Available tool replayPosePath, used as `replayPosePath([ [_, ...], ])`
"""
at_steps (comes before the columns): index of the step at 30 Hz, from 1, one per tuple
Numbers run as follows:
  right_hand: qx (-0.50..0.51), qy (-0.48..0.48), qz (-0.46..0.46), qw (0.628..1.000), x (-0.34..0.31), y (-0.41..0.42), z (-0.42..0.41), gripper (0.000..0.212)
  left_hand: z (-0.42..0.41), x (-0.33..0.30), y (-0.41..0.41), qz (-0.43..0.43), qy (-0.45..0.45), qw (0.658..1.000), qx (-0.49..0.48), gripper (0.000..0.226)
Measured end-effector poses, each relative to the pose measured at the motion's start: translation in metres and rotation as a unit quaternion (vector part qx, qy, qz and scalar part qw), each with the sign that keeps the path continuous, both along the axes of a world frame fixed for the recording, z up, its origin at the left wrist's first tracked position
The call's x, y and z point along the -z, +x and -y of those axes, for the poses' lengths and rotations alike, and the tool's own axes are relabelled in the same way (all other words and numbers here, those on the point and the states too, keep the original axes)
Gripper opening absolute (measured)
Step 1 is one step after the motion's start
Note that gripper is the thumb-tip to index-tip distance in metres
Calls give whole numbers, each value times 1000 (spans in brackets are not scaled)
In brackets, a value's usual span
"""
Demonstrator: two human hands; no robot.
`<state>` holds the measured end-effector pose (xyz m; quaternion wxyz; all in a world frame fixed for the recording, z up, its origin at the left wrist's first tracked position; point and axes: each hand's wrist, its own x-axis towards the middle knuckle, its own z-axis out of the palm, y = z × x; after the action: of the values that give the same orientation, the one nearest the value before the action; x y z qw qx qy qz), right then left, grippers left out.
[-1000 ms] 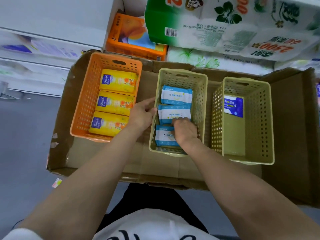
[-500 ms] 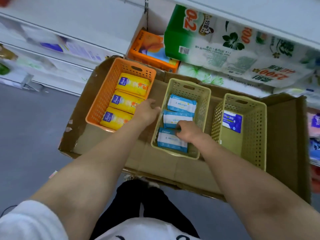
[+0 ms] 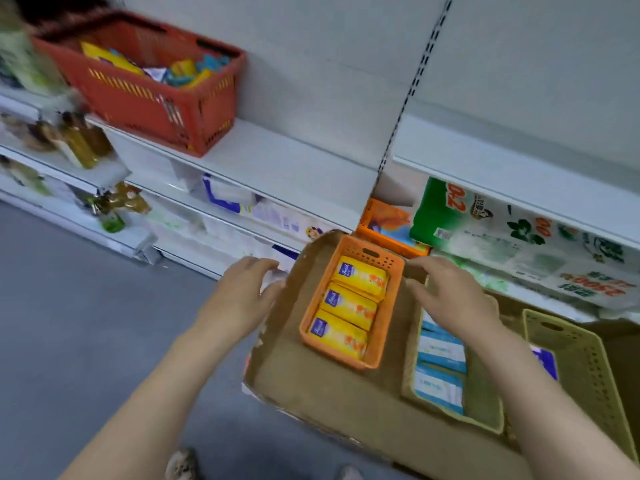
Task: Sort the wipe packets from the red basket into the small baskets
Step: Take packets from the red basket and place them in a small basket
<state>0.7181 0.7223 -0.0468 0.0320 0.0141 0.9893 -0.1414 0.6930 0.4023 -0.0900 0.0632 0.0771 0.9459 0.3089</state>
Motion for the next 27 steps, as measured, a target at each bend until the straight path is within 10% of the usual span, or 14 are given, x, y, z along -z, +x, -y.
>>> replayPosePath([
  [11, -18, -84, -171, 981, -14, -47, 264, 37, 268, -43, -87, -164, -114, 979, -27, 39],
  [27, -34, -78, -207, 975, -45, -365, 404, 35, 382, -91, -398, -236, -168, 957, 30, 48],
])
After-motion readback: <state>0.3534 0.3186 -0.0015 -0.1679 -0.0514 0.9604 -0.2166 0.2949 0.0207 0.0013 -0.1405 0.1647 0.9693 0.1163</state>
